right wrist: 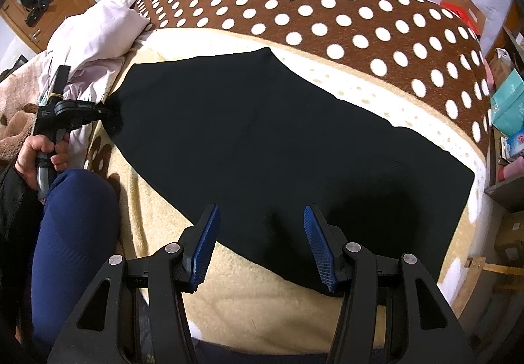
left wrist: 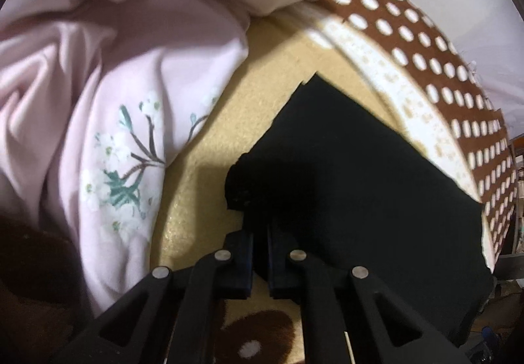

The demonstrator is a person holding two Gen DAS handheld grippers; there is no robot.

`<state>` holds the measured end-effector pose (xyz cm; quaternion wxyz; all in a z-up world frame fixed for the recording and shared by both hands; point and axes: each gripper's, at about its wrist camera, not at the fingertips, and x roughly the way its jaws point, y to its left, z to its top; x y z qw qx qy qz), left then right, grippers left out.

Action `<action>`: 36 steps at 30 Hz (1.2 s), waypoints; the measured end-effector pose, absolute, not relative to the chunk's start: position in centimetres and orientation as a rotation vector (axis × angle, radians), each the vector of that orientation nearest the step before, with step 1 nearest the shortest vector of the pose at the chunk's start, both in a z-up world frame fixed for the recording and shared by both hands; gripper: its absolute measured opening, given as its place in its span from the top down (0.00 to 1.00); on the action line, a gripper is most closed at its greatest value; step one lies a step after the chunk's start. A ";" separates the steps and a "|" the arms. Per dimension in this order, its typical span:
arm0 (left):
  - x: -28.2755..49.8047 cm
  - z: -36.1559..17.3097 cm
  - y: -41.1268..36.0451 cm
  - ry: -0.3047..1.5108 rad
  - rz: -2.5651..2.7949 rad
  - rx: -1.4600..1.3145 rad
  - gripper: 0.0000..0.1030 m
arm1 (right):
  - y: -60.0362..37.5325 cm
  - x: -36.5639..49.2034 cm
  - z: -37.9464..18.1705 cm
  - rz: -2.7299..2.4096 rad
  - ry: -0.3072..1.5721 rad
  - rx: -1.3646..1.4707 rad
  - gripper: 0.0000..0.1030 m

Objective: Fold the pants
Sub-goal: 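Move the left gripper to the black trousers' side edge and close on it, then lift the gripped side with the left gripper, fold it over, release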

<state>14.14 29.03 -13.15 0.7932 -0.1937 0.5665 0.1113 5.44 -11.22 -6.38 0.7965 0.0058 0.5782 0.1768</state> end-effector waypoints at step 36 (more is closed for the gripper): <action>10.0 -12.6 2.1 1.439 -0.547 -0.089 0.87 | -16.8 5.0 -10.0 0.279 1.310 0.214 0.48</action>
